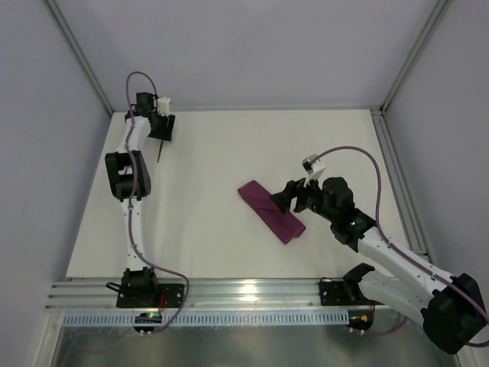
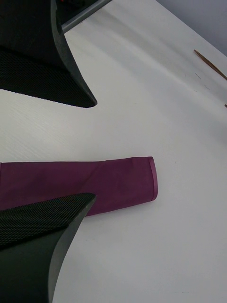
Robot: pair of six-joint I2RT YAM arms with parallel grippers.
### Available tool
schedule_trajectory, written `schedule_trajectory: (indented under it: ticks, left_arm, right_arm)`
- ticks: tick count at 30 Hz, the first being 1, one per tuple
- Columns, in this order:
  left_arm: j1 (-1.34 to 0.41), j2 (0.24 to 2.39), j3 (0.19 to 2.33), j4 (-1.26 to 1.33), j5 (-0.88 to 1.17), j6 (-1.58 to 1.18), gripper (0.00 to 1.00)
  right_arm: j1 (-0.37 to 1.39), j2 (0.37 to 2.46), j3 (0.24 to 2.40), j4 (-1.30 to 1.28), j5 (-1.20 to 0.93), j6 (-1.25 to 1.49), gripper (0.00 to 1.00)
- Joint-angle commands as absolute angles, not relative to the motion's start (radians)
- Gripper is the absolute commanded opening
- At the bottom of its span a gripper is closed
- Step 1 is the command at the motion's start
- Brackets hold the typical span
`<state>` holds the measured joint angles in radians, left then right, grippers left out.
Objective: Fold the napkin into a case and place the utensils inside
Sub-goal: Pick up the fork from the corner of the board.
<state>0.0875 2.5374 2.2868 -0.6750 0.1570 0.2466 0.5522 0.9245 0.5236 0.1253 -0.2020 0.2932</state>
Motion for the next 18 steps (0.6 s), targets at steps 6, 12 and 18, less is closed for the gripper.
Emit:
schedule_trajectory:
  ticks: [6, 12, 18]
  left_arm:
    - [0.055, 2.602, 2.402, -0.857, 0.089, 0.253, 0.55]
    - [0.058, 2.638, 2.399, -1.021, 0.146, 0.256, 0.31]
    - [0.064, 2.591, 2.35, -1.066, 0.296, 0.282, 0.0]
  right_arm:
    - [0.548, 0.919, 0.541, 0.132, -0.196, 0.308, 0.74]
    - [0.546, 0.871, 0.558, 0.098, -0.167, 0.291, 0.73]
    - [0.548, 0.831, 0.565, 0.078, -0.161, 0.284, 0.71]
